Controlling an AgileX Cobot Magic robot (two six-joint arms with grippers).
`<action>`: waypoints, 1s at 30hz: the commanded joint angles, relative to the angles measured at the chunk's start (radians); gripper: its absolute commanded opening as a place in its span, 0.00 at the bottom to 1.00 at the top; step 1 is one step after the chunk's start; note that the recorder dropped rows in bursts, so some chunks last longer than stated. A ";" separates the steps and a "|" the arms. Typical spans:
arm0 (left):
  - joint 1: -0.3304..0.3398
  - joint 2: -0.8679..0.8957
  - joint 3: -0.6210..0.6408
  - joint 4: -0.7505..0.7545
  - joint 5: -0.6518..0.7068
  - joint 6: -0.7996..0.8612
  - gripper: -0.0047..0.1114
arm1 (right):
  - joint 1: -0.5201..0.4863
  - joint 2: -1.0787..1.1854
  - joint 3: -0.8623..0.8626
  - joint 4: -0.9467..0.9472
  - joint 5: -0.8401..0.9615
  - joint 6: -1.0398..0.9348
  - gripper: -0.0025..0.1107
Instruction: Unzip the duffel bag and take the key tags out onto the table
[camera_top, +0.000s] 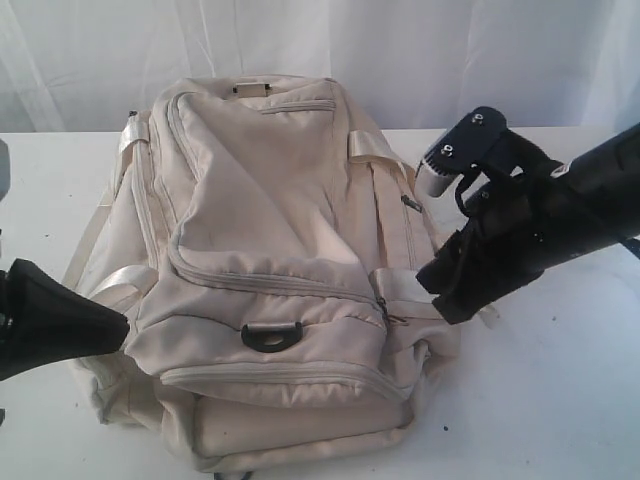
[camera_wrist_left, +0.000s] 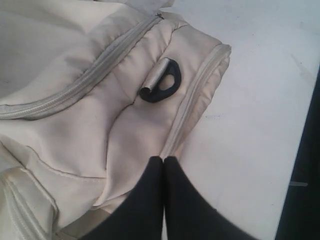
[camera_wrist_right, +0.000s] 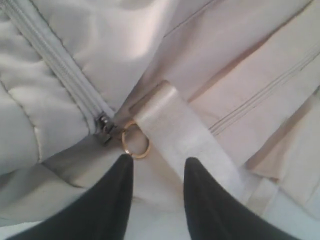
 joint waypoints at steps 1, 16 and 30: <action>-0.004 0.000 0.001 -0.038 0.031 0.010 0.04 | 0.001 0.006 -0.006 0.003 -0.039 -0.147 0.45; -0.011 0.000 0.001 -0.044 0.031 0.036 0.04 | 0.001 0.182 -0.006 0.003 -0.099 -0.257 0.55; -0.011 0.000 0.001 -0.040 0.031 0.042 0.04 | 0.001 0.093 -0.022 0.003 -0.143 -0.054 0.02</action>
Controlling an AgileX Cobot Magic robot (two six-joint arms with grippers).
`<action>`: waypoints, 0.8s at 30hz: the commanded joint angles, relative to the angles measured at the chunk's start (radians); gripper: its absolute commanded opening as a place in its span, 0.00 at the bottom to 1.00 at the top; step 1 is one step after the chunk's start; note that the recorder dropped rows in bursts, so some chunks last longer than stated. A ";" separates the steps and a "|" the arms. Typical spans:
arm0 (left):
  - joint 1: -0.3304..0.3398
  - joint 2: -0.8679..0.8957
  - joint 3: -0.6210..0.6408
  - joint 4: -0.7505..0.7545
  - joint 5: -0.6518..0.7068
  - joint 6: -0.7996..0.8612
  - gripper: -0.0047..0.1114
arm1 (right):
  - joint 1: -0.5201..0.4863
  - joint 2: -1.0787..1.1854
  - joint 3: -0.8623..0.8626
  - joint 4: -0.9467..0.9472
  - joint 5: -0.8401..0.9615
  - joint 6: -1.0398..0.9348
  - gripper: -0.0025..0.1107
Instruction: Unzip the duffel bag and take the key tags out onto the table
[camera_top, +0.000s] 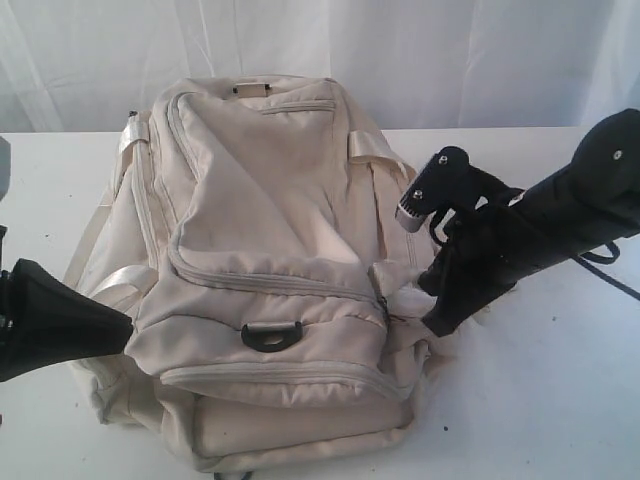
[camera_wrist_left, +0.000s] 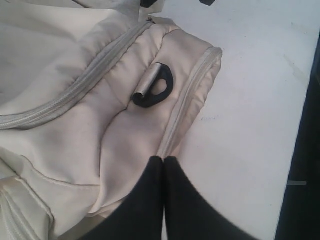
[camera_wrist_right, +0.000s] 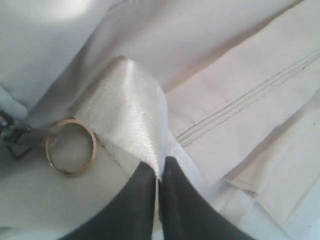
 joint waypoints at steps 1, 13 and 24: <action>-0.007 0.000 0.001 -0.018 0.021 0.005 0.04 | 0.001 -0.112 -0.032 0.003 0.040 0.083 0.02; -0.007 0.005 -0.055 -0.353 0.060 0.209 0.04 | 0.001 -0.340 -0.069 0.003 0.143 0.317 0.02; -0.085 0.170 -0.234 -0.482 0.045 0.360 0.04 | 0.001 -0.340 -0.069 0.004 0.134 0.633 0.02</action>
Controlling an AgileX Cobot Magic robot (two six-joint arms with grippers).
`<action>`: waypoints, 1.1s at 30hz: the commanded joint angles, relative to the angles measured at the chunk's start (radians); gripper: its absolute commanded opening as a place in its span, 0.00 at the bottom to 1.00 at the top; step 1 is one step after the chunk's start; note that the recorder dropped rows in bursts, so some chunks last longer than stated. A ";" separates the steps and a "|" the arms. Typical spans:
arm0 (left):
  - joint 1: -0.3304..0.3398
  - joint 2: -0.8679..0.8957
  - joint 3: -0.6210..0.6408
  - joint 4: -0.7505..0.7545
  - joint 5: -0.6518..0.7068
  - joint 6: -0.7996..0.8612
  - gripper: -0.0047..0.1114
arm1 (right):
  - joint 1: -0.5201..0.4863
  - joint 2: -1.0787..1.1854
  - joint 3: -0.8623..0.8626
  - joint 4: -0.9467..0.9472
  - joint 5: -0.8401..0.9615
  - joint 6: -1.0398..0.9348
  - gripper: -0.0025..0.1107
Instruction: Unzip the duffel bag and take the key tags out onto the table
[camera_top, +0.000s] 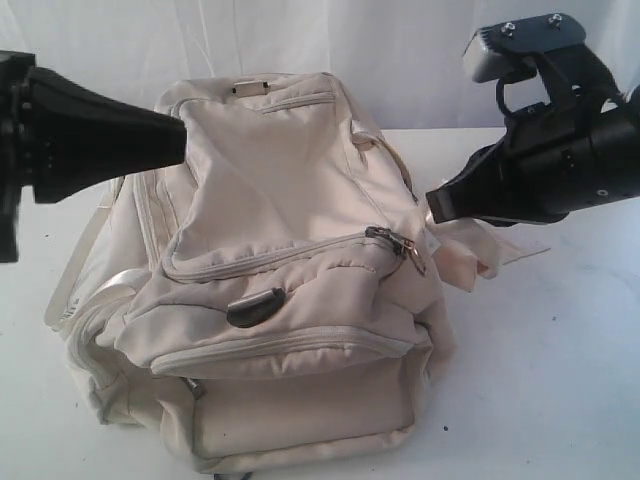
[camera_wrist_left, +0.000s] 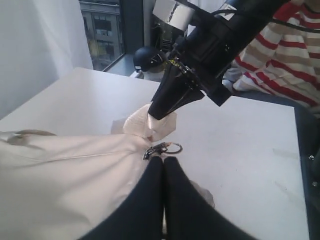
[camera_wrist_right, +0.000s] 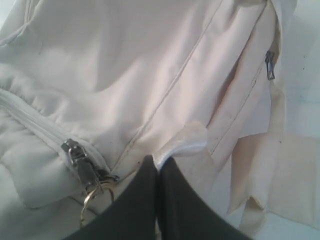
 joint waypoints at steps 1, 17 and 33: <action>-0.100 0.094 -0.044 -0.037 -0.013 0.078 0.04 | -0.001 -0.020 -0.010 0.015 -0.016 0.094 0.02; -0.621 0.409 -0.120 -0.011 -0.634 0.544 0.56 | -0.001 -0.022 -0.010 0.006 -0.076 0.314 0.02; -0.708 0.485 -0.205 -0.019 -0.913 0.388 0.63 | -0.001 -0.022 -0.010 0.012 -0.065 0.395 0.02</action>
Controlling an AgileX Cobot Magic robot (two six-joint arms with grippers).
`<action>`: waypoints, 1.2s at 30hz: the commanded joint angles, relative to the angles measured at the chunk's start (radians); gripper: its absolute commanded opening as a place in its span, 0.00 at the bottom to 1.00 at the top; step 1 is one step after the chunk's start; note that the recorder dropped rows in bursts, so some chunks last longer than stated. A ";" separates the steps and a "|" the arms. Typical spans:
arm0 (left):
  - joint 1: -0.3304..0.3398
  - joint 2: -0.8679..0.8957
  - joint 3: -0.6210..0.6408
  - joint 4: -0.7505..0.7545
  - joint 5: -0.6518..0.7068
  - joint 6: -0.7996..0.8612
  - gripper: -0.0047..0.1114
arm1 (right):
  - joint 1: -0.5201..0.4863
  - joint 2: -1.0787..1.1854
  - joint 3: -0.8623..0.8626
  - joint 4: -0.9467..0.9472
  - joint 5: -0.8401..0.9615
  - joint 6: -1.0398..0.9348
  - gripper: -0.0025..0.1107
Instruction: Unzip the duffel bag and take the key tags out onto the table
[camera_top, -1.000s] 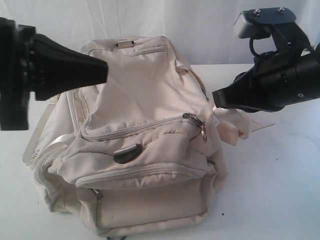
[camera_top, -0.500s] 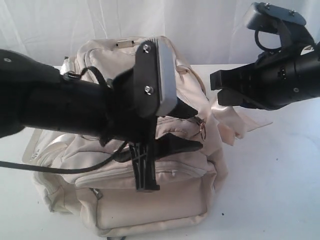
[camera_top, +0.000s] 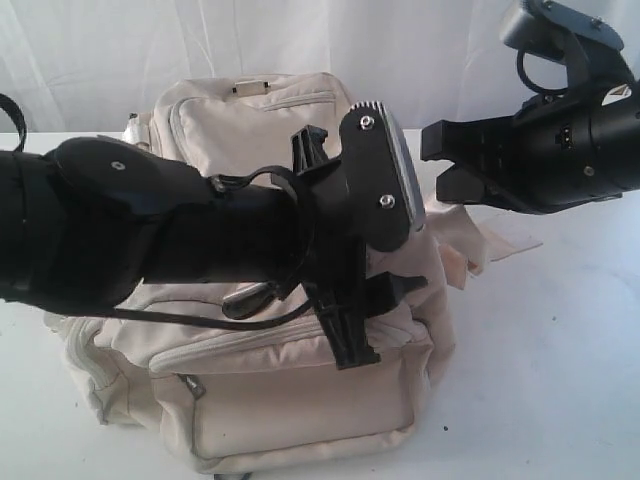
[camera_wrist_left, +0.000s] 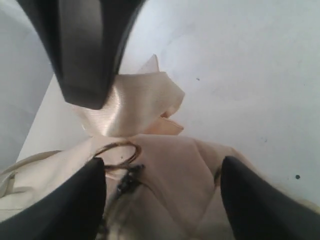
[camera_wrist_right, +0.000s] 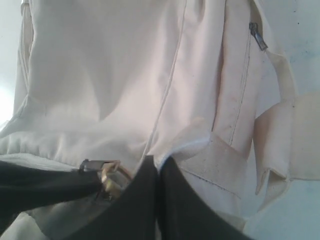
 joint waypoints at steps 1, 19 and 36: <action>-0.001 -0.001 -0.042 -0.022 -0.007 -0.047 0.63 | -0.001 -0.018 -0.010 0.013 -0.022 0.000 0.02; 0.015 -0.002 -0.145 -0.411 -0.394 -0.049 0.35 | -0.001 -0.018 -0.010 0.013 -0.023 -0.002 0.02; 0.475 0.028 -0.179 -0.368 0.556 -0.607 0.04 | -0.001 -0.018 -0.010 0.011 -0.014 -0.002 0.02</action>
